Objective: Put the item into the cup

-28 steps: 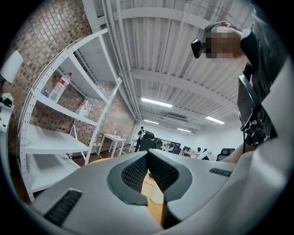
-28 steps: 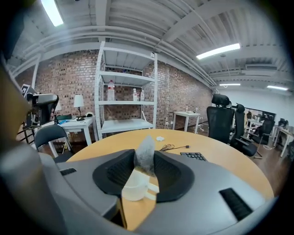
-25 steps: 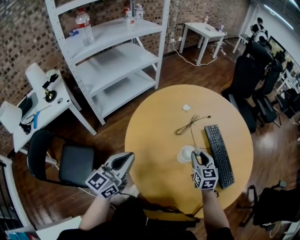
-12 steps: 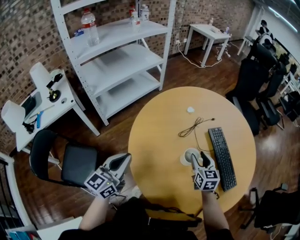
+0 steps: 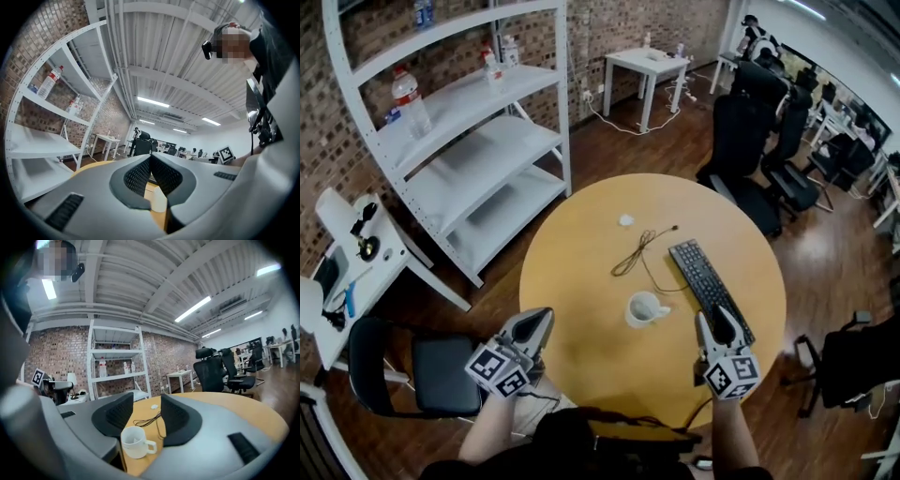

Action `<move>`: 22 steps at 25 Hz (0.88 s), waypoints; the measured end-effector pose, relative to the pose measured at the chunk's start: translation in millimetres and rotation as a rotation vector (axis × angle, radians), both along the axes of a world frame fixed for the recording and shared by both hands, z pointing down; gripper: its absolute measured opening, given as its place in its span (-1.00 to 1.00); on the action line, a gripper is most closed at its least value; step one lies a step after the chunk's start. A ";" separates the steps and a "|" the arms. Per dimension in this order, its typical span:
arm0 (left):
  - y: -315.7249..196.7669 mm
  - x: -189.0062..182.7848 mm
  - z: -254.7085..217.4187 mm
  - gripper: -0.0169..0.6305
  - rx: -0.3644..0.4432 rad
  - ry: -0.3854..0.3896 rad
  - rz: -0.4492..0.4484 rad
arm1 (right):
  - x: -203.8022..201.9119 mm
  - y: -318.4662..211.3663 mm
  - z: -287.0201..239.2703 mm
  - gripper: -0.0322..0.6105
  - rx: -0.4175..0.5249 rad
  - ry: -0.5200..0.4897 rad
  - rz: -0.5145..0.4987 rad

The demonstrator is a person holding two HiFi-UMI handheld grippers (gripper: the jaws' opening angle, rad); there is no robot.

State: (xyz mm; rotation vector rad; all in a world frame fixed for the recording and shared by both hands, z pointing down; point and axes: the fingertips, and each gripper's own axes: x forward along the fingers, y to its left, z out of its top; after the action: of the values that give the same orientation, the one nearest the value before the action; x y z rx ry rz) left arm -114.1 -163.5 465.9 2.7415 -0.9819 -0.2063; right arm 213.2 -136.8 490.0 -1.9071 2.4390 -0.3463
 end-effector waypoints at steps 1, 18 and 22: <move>-3.1 7.7 -3.2 -0.97 0.008 0.002 0.020 | 12.2 9.7 -6.5 -0.31 0.025 -0.017 0.035; -11.1 77.0 -6.2 -0.97 0.026 -0.014 0.189 | 99.0 119.7 -12.2 -0.87 0.124 -0.110 0.393; -10.9 69.9 0.2 -0.97 0.010 -0.020 0.162 | 90.4 112.1 -10.2 -0.87 0.106 -0.088 0.357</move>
State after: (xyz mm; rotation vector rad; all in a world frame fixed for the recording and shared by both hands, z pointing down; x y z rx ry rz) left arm -44.2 -174.3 466.1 2.8197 -0.7596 -0.1567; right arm 303.6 -24.7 479.8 -2.1716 1.9680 -0.2727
